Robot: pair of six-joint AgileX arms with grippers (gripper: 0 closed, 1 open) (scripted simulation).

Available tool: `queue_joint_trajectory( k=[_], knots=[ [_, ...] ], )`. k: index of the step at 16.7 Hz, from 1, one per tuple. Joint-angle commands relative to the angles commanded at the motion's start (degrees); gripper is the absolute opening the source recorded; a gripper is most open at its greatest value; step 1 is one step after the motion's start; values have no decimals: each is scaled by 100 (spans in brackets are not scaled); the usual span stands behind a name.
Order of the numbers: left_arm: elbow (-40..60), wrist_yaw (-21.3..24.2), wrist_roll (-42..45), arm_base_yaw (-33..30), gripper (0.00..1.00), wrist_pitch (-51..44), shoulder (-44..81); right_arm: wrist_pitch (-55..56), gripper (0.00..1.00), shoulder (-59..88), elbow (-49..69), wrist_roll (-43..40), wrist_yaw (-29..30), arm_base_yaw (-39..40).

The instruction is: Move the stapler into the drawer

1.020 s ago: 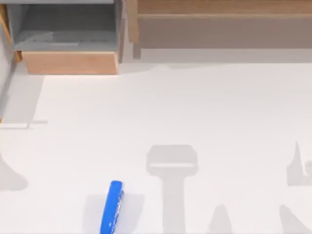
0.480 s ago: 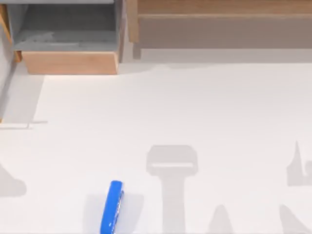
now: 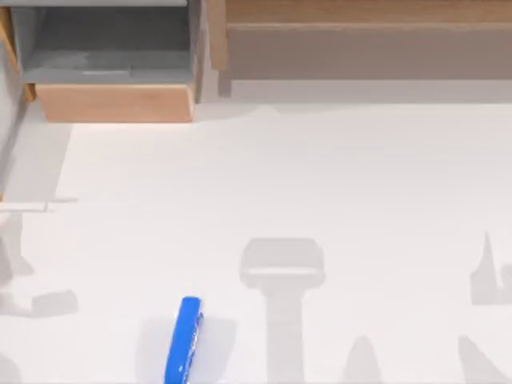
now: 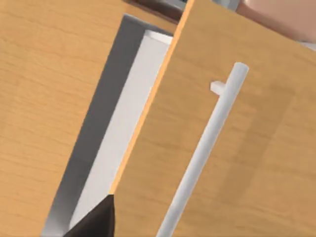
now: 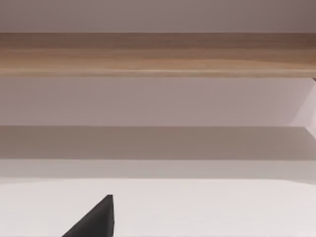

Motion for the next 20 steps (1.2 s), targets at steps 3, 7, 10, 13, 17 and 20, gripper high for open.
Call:
queue_joint_trajectory(
  k=[3, 7, 10, 13, 17, 20],
  knots=[
    [71, -74, -982, -398, 100, -671, -409, 0, 100, 0, 0, 0, 0, 0],
    [370, -374, -2241, -1030, 100, -1617, -1007, 0, 100, 0, 0, 0, 0, 0],
    [580, -604, -3112, -1496, 100, -2308, -1335, 0, 100, 0, 0, 0, 0, 0],
    [748, -836, -3945, -1962, 100, -2999, -1635, 0, 100, 0, 0, 0, 0, 0],
    [965, -1226, -5001, -2640, 100, -3997, -1993, 0, 100, 0, 0, 0, 0, 0],
    [1122, -1519, -5744, -3242, 100, -4824, -2196, 0, 100, 0, 0, 0, 0, 0]
  ],
)
